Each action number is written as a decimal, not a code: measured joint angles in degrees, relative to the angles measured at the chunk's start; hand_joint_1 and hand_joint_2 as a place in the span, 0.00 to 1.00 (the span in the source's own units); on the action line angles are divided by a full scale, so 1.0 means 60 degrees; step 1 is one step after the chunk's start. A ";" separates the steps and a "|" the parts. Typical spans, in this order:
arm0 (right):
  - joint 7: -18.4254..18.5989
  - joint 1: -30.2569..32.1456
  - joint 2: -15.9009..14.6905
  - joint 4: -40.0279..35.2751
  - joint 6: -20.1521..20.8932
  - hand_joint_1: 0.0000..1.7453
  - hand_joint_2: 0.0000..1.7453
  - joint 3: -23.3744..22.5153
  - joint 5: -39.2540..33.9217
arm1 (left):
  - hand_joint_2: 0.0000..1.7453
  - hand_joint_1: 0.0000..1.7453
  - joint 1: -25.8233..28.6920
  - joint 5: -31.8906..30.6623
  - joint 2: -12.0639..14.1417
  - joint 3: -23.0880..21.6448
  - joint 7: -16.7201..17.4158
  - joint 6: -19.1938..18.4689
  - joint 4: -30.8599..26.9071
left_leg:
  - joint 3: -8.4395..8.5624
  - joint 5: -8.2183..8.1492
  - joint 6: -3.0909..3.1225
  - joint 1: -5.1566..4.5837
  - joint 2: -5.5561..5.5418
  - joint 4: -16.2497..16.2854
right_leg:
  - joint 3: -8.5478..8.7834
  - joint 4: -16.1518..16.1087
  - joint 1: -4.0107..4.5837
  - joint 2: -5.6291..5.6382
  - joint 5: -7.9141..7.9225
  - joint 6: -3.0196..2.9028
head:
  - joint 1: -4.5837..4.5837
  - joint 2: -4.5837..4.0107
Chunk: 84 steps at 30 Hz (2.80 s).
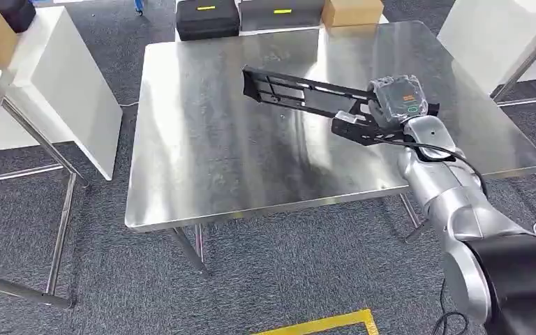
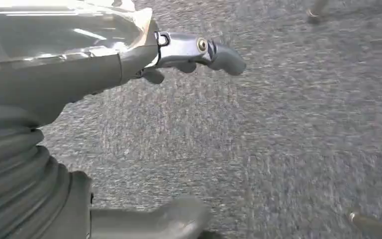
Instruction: Take the parts from the cabinet and place them on the table.
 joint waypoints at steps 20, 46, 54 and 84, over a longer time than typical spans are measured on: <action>-0.0091 0.0324 -0.0401 0.0029 -0.0098 0.00 0.00 -0.0106 0.0230 | 1.00 0.00 0.0000 0.0077 -0.0135 0.0160 -0.1384 0.0630 -0.0007 | 0.1364 -0.0981 0.0172 -0.0128 -0.0184 -0.0295 | -0.1641 -0.0083 0.0112 0.0049 0.1455 -0.0277 | 0.0076 0.0000; 0.3316 -0.0449 -0.1152 0.0211 0.0838 0.00 0.00 -0.0638 0.0849 | 0.00 0.00 -0.0025 0.0193 -0.0127 0.0674 -0.1300 0.0521 -0.0007 | 0.1424 -0.0973 0.0100 -0.0160 -0.0109 -0.0360 | -0.1610 -0.0096 0.0102 0.0083 0.1480 -0.0379 | 0.0087 0.0000; 0.4612 -0.0766 -0.2194 0.0255 0.0129 0.00 0.00 -0.0984 0.1508 | 0.00 0.00 0.0004 0.0244 -0.0164 0.0831 -0.1264 0.0532 -0.0007 | 0.1429 -0.1005 0.0152 -0.0190 -0.0107 -0.0354 | -0.1608 -0.0108 0.0080 0.0082 0.1473 -0.0368 | 0.0087 0.0000; -0.0466 0.9188 -0.1436 -0.8683 -0.2626 0.00 0.00 -0.8253 0.1118 | 0.00 0.00 0.0011 0.0762 -0.1089 0.1541 -0.0652 0.0703 0.0007 | 0.1573 -0.1188 0.0206 -0.0076 -0.0338 -0.0373 | -0.1364 -0.0136 0.0182 -0.0102 0.1255 -0.0262 | 0.0087 0.0000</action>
